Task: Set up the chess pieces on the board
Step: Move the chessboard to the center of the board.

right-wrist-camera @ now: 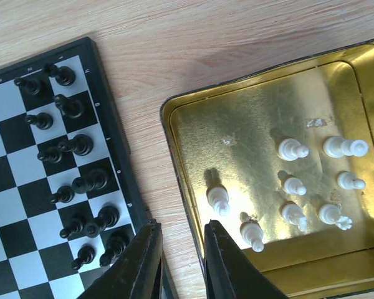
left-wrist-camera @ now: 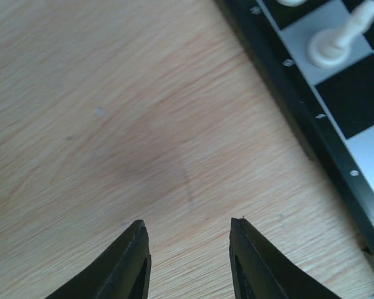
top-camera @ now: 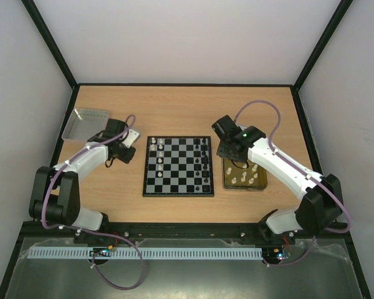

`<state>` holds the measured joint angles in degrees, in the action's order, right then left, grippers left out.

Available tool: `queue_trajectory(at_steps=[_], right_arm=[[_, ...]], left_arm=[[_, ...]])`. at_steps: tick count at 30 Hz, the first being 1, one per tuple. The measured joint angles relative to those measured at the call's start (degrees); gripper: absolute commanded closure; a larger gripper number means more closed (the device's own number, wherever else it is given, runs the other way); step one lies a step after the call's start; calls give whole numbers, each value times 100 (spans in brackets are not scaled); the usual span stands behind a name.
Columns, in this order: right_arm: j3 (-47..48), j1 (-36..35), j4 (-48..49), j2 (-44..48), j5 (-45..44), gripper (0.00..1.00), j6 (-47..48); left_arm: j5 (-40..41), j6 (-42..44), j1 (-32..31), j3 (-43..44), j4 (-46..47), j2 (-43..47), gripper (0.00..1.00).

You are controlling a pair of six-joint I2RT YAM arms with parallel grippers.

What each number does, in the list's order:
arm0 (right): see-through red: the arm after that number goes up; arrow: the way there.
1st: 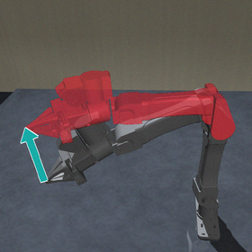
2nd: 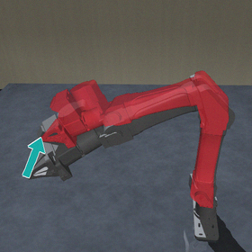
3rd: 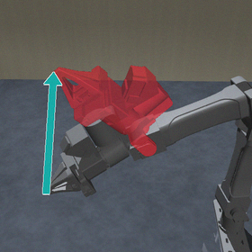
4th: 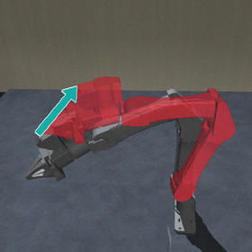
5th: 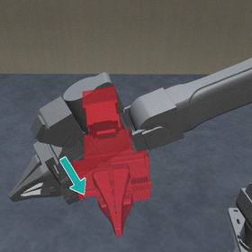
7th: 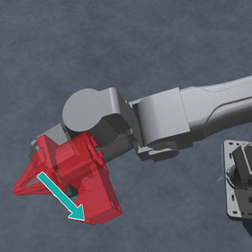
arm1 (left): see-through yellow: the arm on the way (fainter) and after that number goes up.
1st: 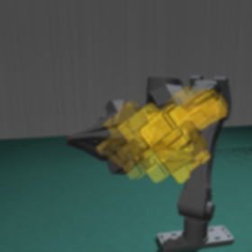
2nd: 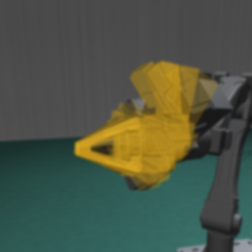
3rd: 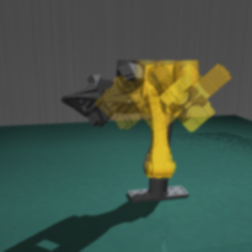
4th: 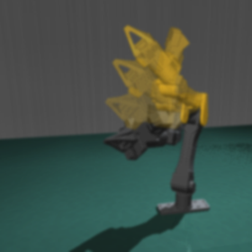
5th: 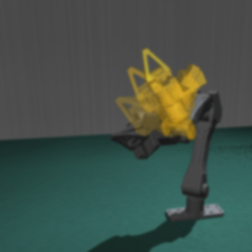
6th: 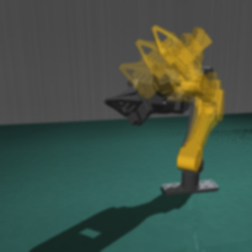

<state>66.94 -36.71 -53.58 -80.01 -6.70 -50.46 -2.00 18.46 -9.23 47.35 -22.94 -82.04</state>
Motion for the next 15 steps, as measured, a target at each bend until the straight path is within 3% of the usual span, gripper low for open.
queue_trajectory(at_steps=[15], right_arm=[[-166,350,9,170,2,82,37]], left_arm=[[116,50,-623,0,-7,-828,78]])
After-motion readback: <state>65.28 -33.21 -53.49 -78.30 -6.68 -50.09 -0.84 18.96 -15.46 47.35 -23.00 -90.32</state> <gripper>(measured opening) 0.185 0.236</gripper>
